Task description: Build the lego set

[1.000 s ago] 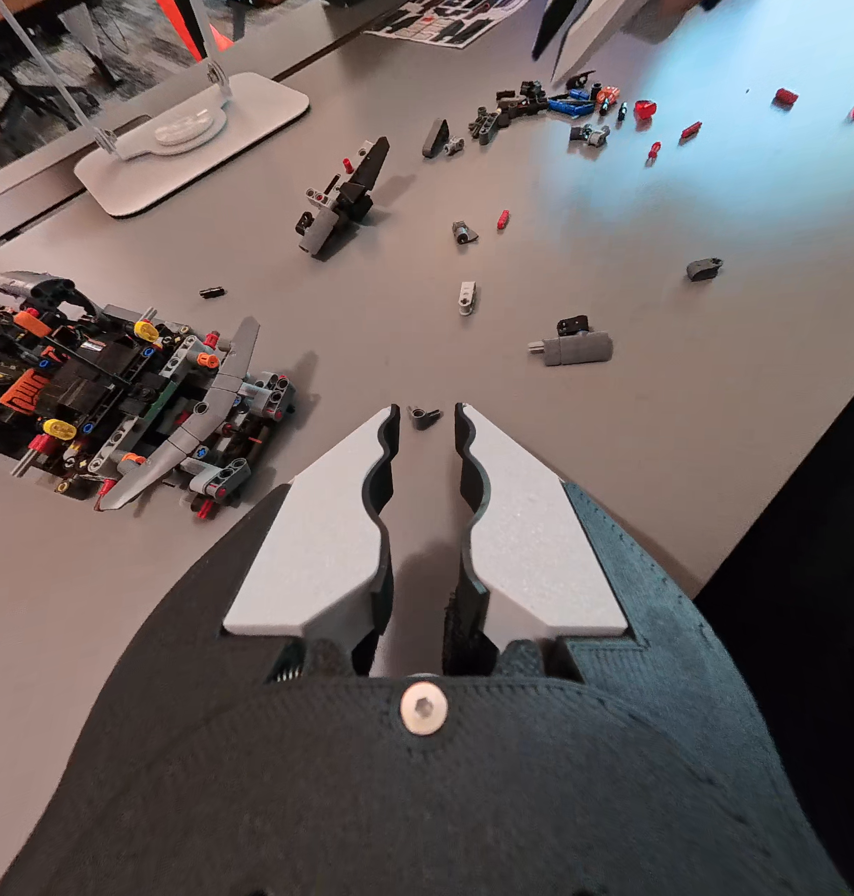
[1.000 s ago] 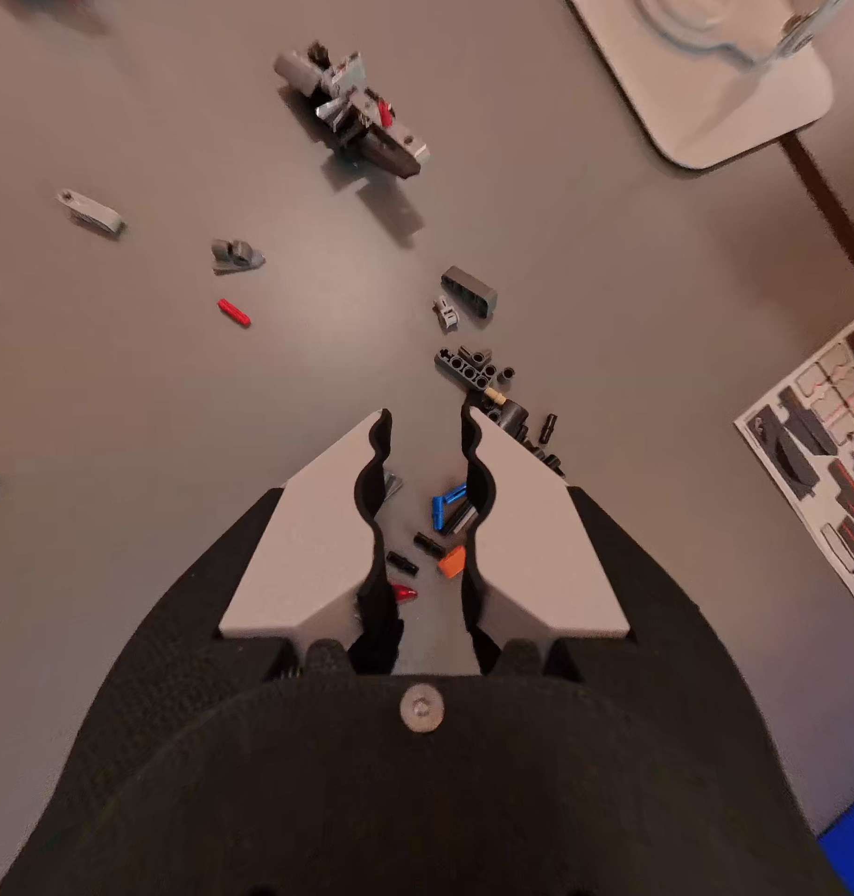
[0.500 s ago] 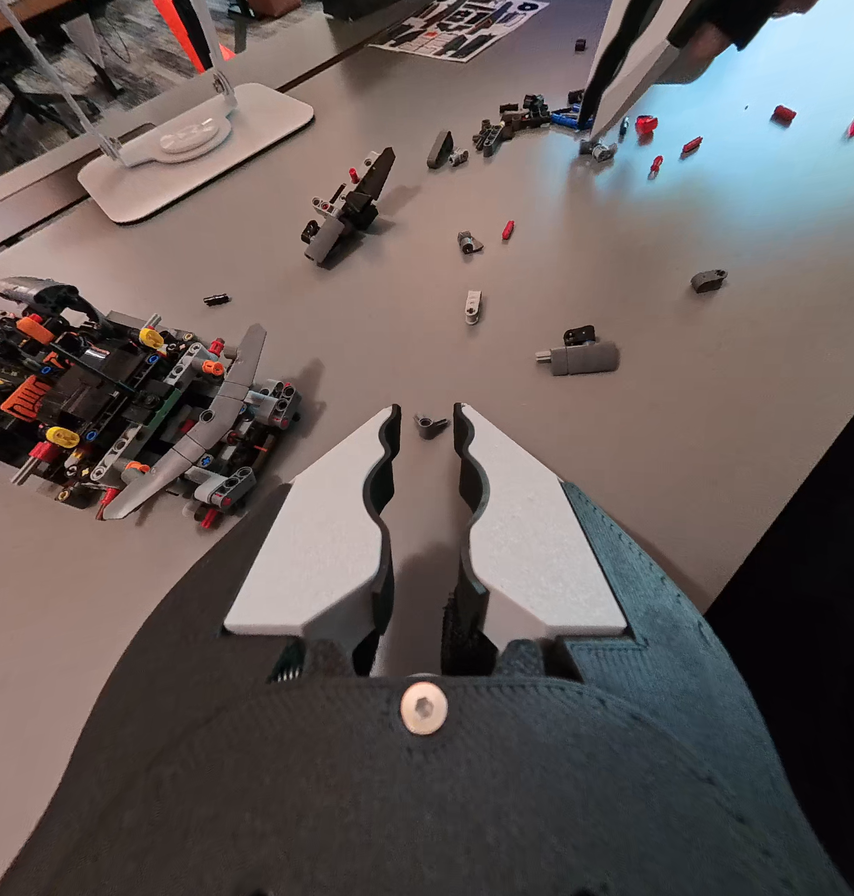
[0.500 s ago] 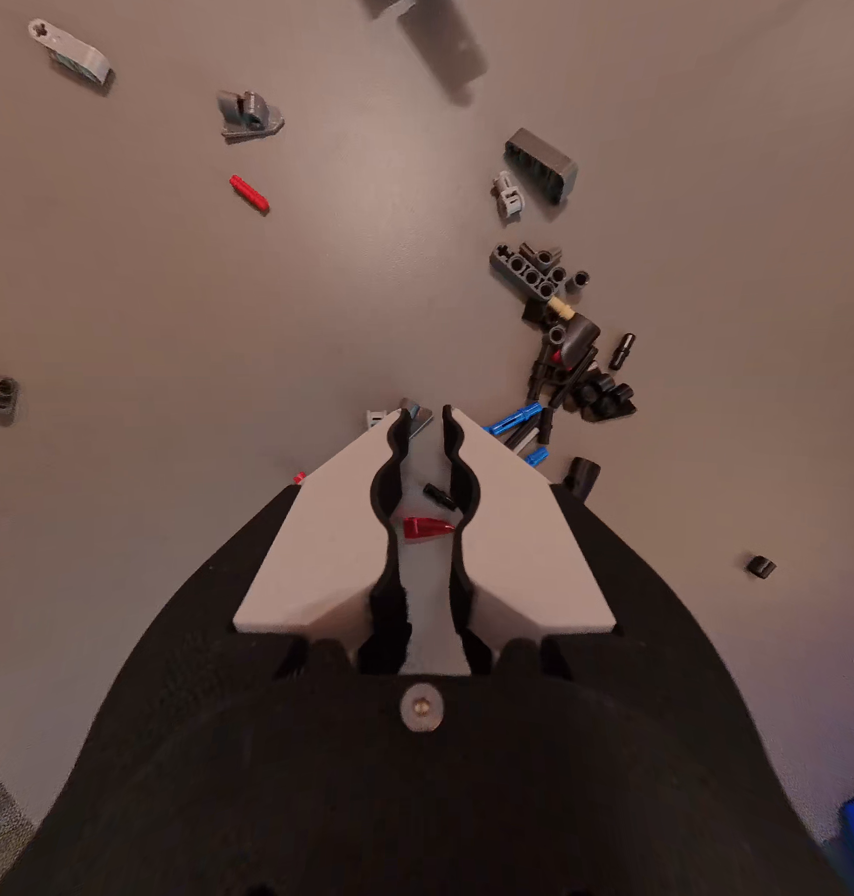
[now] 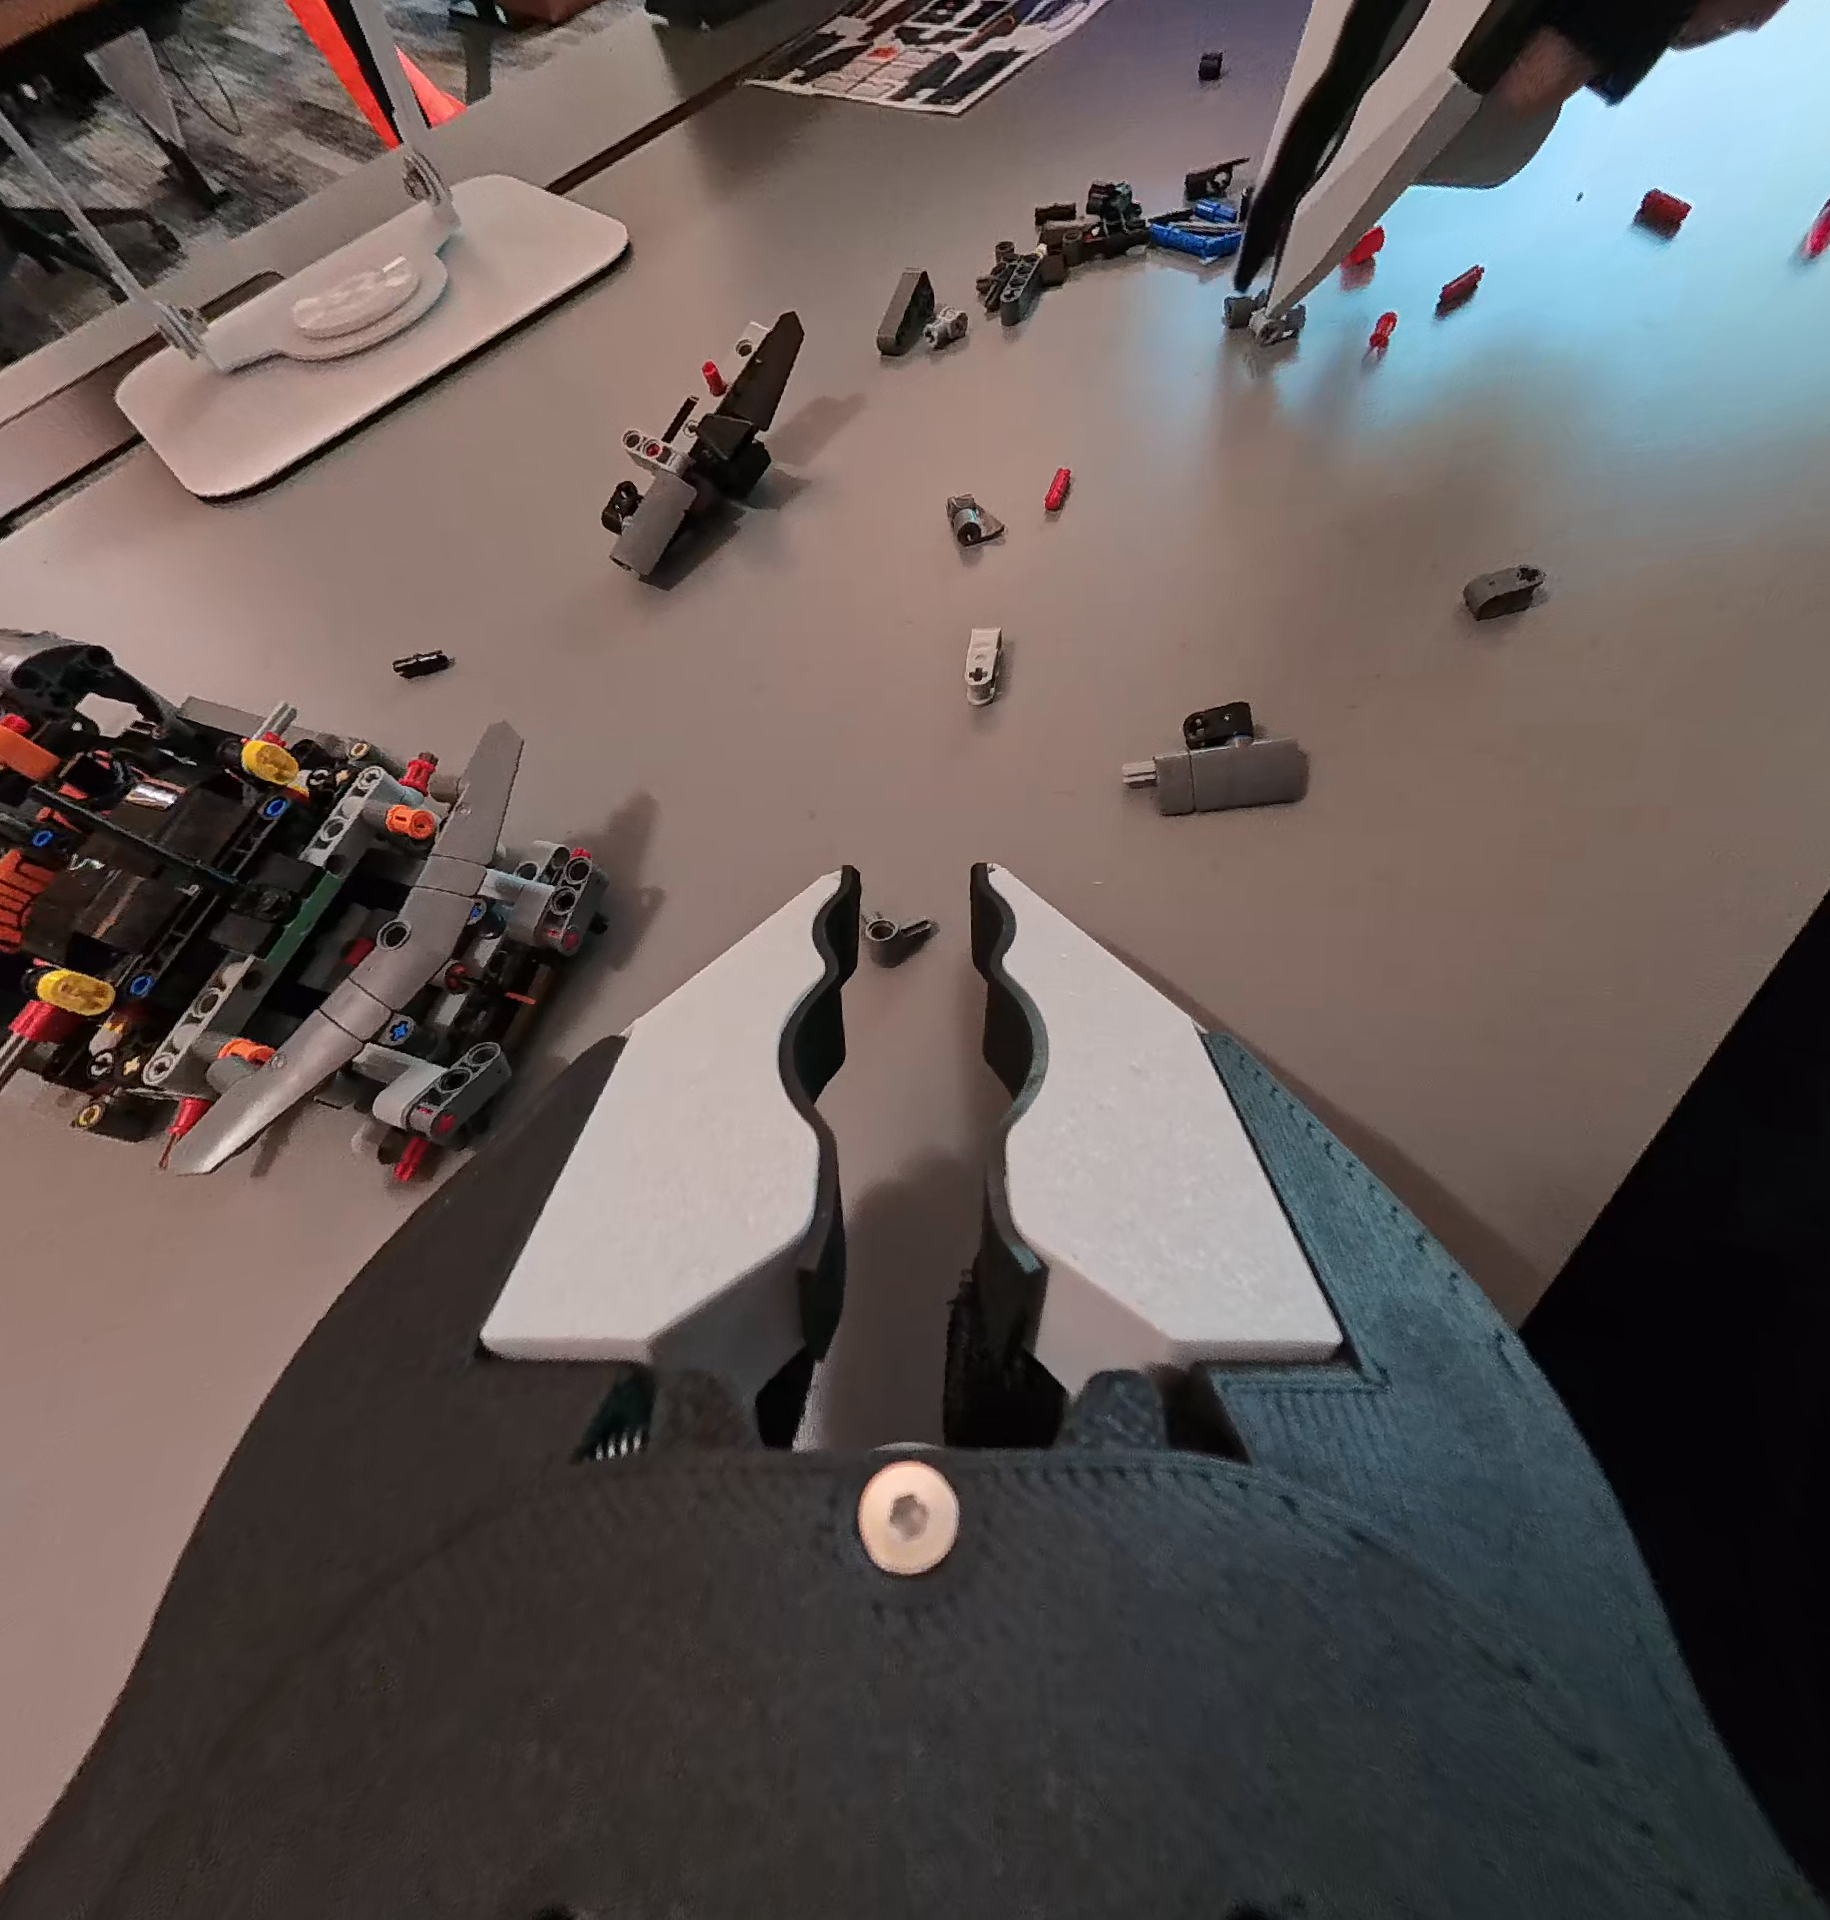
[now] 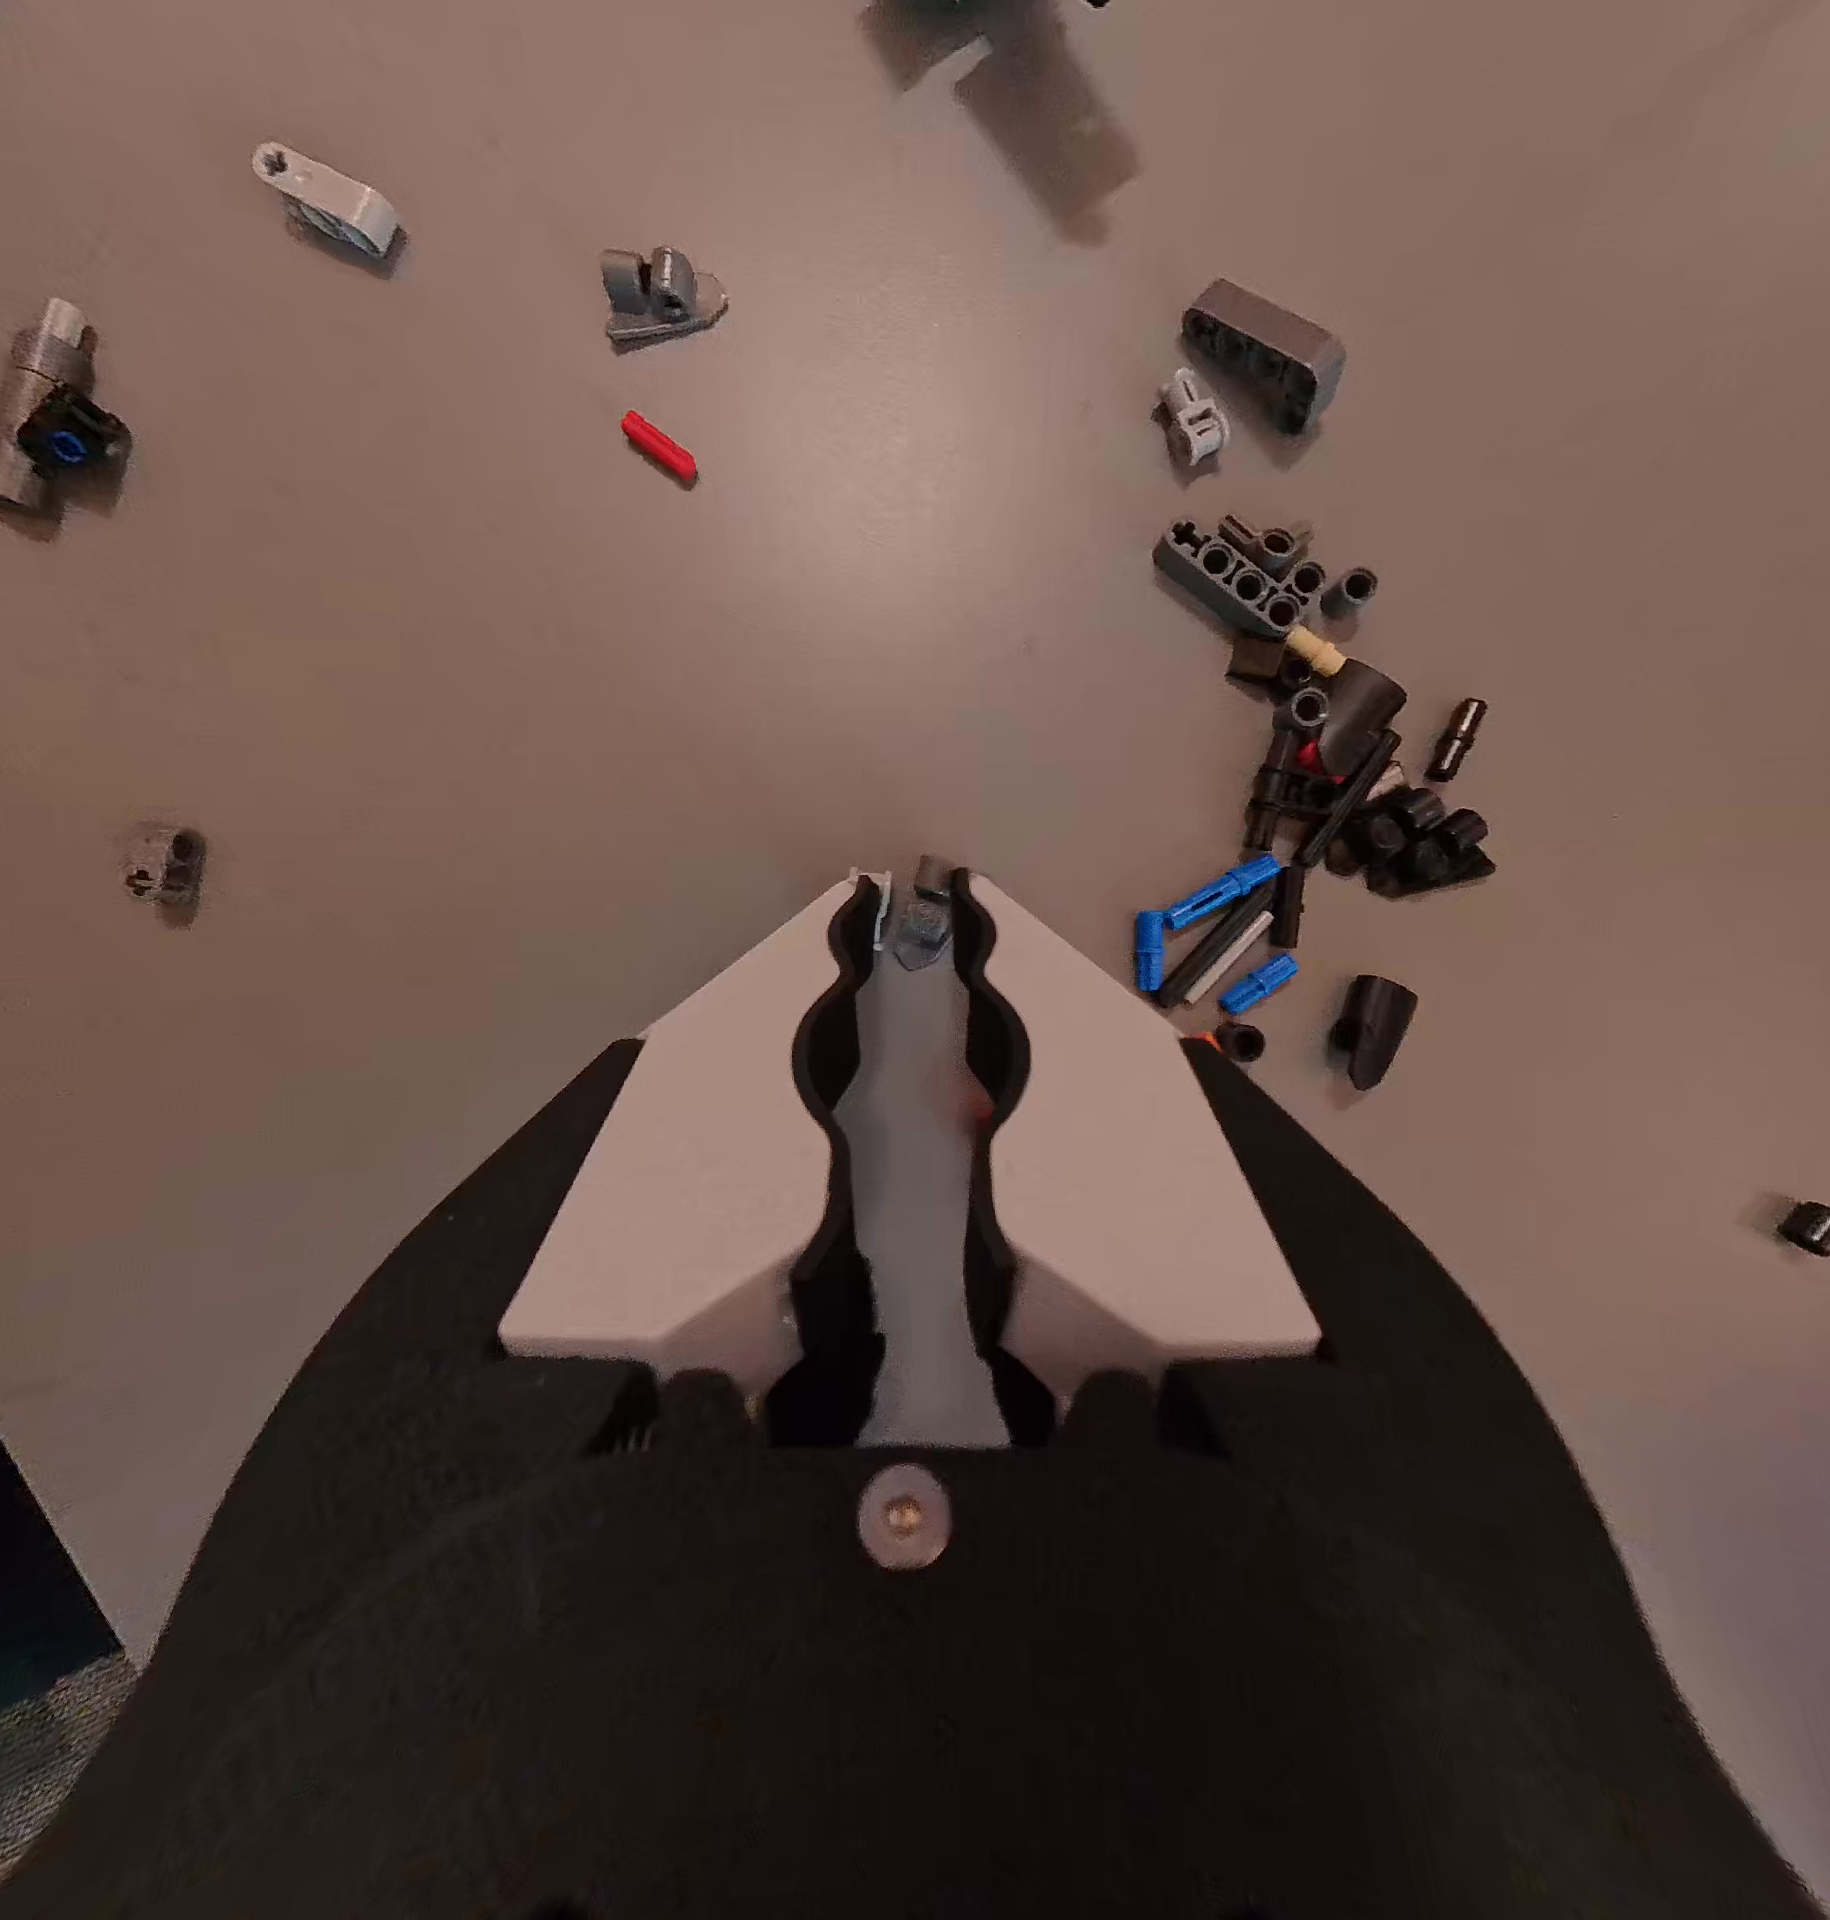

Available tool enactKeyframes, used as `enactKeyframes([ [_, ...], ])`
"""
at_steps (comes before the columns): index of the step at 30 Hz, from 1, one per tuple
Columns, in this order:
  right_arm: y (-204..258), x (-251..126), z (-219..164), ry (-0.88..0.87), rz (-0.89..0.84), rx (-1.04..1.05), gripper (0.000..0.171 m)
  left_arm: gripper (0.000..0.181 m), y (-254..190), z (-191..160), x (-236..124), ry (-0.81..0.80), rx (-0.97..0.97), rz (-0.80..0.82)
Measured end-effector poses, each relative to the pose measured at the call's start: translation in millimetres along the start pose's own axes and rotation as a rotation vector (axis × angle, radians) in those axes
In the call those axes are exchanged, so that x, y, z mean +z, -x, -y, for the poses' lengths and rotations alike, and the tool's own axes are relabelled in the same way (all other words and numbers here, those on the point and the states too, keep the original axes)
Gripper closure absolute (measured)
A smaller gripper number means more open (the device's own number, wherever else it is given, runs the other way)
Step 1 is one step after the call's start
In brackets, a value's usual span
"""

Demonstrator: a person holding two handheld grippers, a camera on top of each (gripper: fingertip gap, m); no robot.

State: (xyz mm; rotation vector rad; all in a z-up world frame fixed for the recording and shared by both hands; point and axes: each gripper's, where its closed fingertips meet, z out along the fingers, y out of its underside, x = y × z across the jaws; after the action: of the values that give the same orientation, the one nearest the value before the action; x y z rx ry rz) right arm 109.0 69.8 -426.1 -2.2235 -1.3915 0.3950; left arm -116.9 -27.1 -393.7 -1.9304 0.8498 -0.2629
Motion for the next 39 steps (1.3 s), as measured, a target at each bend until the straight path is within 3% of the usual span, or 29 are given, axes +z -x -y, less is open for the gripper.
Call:
enactKeyframes([
  [15,37,4,7,-0.029,0.048,-0.016,0.163,0.162,0,0,3,0.009,0.005,0.0],
  [19,48,5,9,-0.036,0.086,-0.014,0.153,0.162,0,0,4,0.011,0.005,0.005],
  [26,28,-34,11,-0.127,0.036,0.057,0.148,0.162,3,1,3,0.003,-0.013,0.016],
  [32,-5,-76,-14,-0.165,-0.048,0.151,0.149,0.162,5,-1,4,0.014,-0.026,0.022],
  [39,-31,-73,-21,-0.17,-0.134,0.153,0.147,0.162,8,-1,6,0.023,-0.046,0.022],
])
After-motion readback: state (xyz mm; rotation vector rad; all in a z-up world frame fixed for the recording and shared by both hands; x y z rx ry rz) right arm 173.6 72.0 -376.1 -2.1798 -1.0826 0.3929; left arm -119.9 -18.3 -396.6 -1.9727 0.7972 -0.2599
